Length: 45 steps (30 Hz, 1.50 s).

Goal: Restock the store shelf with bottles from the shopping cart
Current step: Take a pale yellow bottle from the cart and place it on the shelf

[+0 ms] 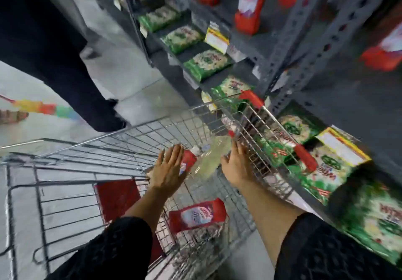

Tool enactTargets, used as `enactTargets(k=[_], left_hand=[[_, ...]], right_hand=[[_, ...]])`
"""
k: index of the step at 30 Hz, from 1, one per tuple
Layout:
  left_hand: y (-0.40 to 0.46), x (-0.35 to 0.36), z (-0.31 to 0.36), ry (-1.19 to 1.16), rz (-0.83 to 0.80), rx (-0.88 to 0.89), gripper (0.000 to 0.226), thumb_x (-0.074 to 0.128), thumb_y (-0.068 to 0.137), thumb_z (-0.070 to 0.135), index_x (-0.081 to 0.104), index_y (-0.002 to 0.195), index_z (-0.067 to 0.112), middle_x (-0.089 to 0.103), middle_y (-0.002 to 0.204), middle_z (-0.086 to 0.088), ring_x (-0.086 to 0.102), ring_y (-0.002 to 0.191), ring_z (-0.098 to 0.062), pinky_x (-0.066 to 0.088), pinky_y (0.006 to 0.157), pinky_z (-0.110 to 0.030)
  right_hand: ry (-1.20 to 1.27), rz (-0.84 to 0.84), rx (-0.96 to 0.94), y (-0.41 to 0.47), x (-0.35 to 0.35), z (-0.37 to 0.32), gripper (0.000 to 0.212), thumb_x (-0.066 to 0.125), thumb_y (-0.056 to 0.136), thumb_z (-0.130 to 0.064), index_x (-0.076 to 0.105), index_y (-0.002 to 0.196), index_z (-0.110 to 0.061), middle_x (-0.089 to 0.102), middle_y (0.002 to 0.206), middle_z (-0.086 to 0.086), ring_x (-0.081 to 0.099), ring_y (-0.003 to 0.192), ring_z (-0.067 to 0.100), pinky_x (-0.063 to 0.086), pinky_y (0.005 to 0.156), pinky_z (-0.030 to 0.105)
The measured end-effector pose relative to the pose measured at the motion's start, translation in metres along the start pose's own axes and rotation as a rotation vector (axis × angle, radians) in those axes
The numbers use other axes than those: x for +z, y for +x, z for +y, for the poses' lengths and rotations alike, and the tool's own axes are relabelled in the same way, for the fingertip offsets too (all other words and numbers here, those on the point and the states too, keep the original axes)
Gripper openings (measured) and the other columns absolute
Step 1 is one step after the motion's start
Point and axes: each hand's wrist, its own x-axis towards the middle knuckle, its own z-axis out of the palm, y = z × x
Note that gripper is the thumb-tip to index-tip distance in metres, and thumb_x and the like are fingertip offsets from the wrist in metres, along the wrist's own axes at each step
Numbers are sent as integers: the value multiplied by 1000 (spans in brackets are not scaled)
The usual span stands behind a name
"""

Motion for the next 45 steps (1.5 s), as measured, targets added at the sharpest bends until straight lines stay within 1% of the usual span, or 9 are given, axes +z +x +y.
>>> enactTargets(k=[4, 7, 10, 21, 29, 31, 35, 42, 45], left_hand=[[15, 49, -9, -163, -235, -107, 83, 29, 90, 64, -3, 149, 15, 6, 160, -9, 5, 147, -24, -3, 118, -44], [32, 74, -1, -520, -461, -211, 76, 49, 88, 56, 19, 147, 19, 43, 147, -14, 44, 131, -31, 36, 110, -48], [48, 93, 11, -657, -389, -250, 59, 61, 86, 43, 42, 138, 22, 57, 133, -7, 55, 113, -23, 41, 90, -27], [76, 129, 14, -814, -468, -395, 82, 89, 54, 40, 53, 123, 17, 63, 113, 2, 58, 101, -16, 46, 76, -21], [72, 112, 21, -1091, -569, -289, 82, 92, 48, 24, 51, 119, 16, 66, 106, 0, 63, 99, -19, 56, 81, -36], [71, 96, 27, -1163, -590, -168, 58, 88, 51, 16, 64, 102, 29, 73, 92, 2, 69, 88, -17, 58, 71, -32], [65, 40, 50, -1244, -547, -70, 66, 89, 56, 15, 61, 111, 40, 73, 108, 3, 69, 98, -16, 57, 73, -27], [42, -46, 104, -1172, -335, -8, 84, 94, 40, 25, 56, 115, 33, 74, 104, 3, 71, 95, -17, 59, 80, -46], [34, -86, 130, -1126, -270, 74, 79, 92, 40, 31, 57, 109, 46, 73, 100, 18, 70, 87, -6, 60, 72, -36]], right_hand=[[190, -129, 371, 36, 43, 15, 59, 56, 92, -37, 36, 142, -12, 47, 138, 17, 51, 119, 33, 46, 93, 41], [485, -159, 503, 62, 70, 20, 52, 63, 90, -34, 42, 132, -10, 57, 119, 16, 62, 97, 28, 57, 76, 39], [658, -123, 583, 86, 87, 22, 64, 69, 85, -37, 37, 134, -11, 57, 116, 15, 66, 93, 27, 58, 66, 31], [934, -45, 713, 104, 117, 35, 77, 89, 55, -46, 44, 115, -27, 62, 99, 2, 65, 79, 15, 53, 50, 26], [1042, -248, 560, 84, 64, 41, 93, 93, 37, -40, 53, 121, -34, 69, 108, 4, 68, 97, 27, 59, 80, 52], [1093, -314, 467, 78, 37, 36, 86, 94, 38, -38, 60, 117, -29, 74, 105, 4, 70, 97, 28, 59, 78, 51], [1183, -360, 300, 55, -29, 27, 54, 84, 67, -10, 62, 117, -17, 72, 110, 11, 70, 96, 26, 59, 69, 38], [1193, -320, 145, -6, -136, 15, 54, 83, 65, -4, 66, 113, -20, 73, 112, 6, 68, 105, 26, 57, 81, 38], [1172, -224, 36, -35, -186, 6, 51, 81, 65, 2, 69, 109, -20, 72, 112, 10, 66, 109, 28, 55, 91, 40]])
